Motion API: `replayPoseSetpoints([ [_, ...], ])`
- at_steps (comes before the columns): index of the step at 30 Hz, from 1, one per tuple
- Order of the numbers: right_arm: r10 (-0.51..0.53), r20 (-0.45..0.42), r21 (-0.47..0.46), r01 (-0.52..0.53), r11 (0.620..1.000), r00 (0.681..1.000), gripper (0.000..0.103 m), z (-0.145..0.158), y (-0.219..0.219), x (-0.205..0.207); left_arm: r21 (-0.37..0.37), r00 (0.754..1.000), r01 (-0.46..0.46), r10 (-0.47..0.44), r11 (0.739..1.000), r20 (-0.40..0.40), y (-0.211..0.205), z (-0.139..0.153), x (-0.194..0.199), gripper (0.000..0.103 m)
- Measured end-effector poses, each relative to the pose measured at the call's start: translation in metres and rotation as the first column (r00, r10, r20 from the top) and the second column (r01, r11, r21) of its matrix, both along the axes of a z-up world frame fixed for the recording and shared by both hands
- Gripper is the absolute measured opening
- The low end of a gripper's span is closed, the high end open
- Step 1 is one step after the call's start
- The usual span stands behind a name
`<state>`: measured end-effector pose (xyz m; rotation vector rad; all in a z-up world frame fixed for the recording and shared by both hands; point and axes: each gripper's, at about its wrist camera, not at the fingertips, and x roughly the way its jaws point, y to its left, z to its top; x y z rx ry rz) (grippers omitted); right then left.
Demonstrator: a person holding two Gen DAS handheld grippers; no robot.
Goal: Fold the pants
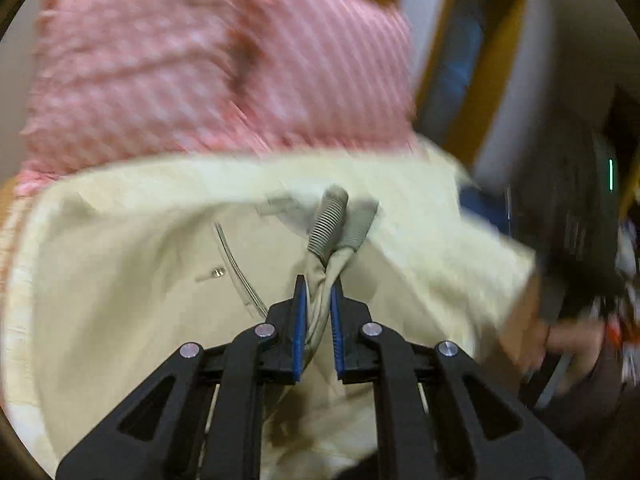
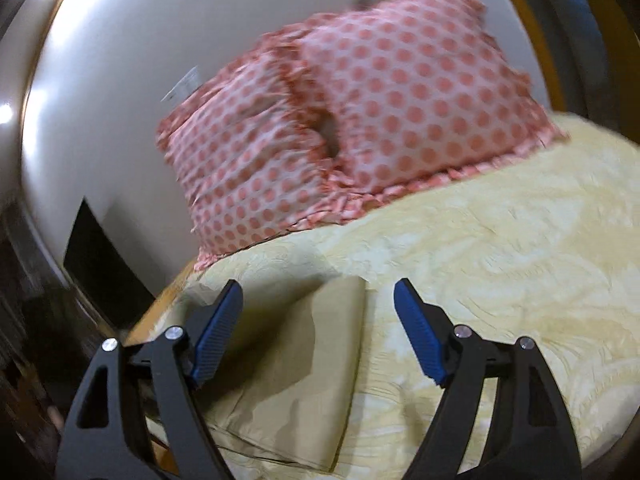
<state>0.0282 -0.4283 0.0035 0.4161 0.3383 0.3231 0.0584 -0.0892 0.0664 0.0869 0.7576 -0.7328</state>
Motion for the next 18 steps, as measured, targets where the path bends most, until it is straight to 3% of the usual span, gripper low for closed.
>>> replayPoseSetpoints([
  [3,0.062,-0.064,0.093,-0.056,0.994,0.996,0.078,-0.006,-0.01,0.016,0.033,0.999,-0.015,0.014,0.999,0.029,-0.008,-0.012,-0.011,0.011],
  [7,0.16,-0.164,0.178,-0.13,0.975,0.973,0.078,-0.014,-0.003,0.049,-0.08,0.99,-0.061,0.071,0.995,0.123,0.001,0.016,-0.022,0.01],
  [10,0.176,-0.243,0.181,-0.133,0.974,0.954,0.078,-0.023,0.007,0.069,-0.034,0.992,-0.017,0.021,0.999,0.126,-0.017,0.007,-0.029,0.01],
  [12,0.189,-0.299,0.149,-0.149,0.977,0.936,0.078,-0.029,0.016,0.083,0.067,0.997,0.028,-0.033,0.997,0.074,-0.031,-0.025,-0.033,0.011],
  [14,0.185,-0.342,0.1,-0.16,0.982,0.921,0.075,-0.036,0.025,0.092,0.085,0.998,0.045,-0.049,0.995,0.042,-0.031,-0.034,-0.035,0.011],
  [17,0.158,-0.393,0.031,-0.159,0.987,0.906,0.069,-0.043,0.035,0.106,-0.064,0.996,0.087,-0.088,0.994,-0.012,0.007,-0.005,-0.034,0.014],
  [18,0.159,-0.39,0.019,-0.164,0.986,0.907,0.069,-0.044,0.037,0.11,-0.114,0.996,0.083,-0.085,0.99,-0.011,0.024,0.008,-0.032,0.024],
])
